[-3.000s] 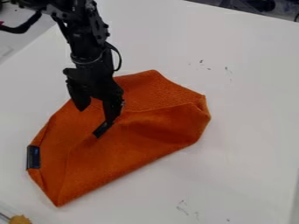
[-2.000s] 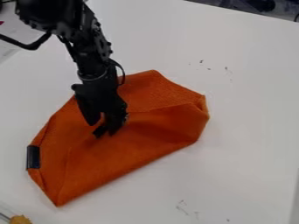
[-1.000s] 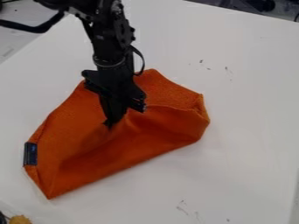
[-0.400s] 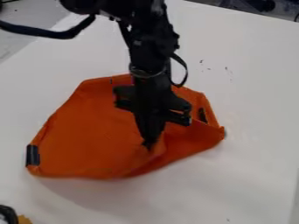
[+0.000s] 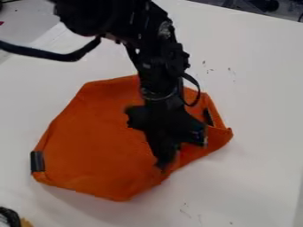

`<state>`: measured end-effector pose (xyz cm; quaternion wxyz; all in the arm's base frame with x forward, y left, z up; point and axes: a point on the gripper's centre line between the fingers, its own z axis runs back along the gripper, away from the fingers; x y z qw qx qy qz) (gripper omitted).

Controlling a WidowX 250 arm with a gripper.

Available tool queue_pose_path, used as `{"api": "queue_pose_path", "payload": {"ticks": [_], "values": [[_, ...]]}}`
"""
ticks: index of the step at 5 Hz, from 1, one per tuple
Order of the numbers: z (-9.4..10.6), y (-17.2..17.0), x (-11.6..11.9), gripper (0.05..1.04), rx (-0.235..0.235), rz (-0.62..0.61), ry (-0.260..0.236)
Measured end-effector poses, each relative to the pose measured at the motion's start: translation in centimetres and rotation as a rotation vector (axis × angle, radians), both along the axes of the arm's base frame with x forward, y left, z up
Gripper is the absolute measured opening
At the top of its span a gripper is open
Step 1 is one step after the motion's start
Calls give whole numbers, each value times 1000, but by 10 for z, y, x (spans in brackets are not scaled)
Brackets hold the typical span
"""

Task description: Unfold the cloth from top left to bottom right

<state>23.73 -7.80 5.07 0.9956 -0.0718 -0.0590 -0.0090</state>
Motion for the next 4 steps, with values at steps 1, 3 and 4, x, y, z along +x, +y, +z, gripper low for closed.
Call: {"api": "queue_pose_path", "payload": {"ticks": [1,3,4], "values": [[-2,-12,-4,532,-76,9,34],[-3,-19,-11,1008,-332,62,112],[-3,-29,-22,1003,-555,112,154]]}}
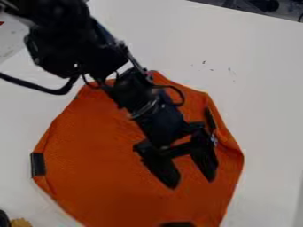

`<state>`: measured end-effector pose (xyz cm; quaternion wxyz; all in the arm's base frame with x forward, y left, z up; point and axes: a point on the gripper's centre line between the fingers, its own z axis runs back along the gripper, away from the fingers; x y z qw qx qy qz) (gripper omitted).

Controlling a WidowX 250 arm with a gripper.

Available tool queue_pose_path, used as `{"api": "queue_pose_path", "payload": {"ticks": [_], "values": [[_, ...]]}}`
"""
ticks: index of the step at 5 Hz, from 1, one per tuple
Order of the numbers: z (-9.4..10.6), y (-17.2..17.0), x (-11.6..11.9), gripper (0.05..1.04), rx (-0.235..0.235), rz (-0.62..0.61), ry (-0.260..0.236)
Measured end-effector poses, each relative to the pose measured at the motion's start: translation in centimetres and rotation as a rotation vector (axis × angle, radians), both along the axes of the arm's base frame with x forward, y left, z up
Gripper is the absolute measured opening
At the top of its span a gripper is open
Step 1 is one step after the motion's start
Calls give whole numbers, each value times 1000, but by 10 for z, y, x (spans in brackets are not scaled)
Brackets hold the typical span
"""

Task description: Unfold the cloth from top left to bottom right

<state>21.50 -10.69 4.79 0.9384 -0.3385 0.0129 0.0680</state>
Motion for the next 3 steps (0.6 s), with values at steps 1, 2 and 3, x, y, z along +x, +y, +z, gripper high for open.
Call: {"api": "queue_pose_path", "payload": {"ticks": [1,2,3], "values": [[-1,2,-1,1000,89,-4,-33],[-5,15,5,1000,324,-147,-114],[-9,27,12,1000,568,-245,-211]]}}
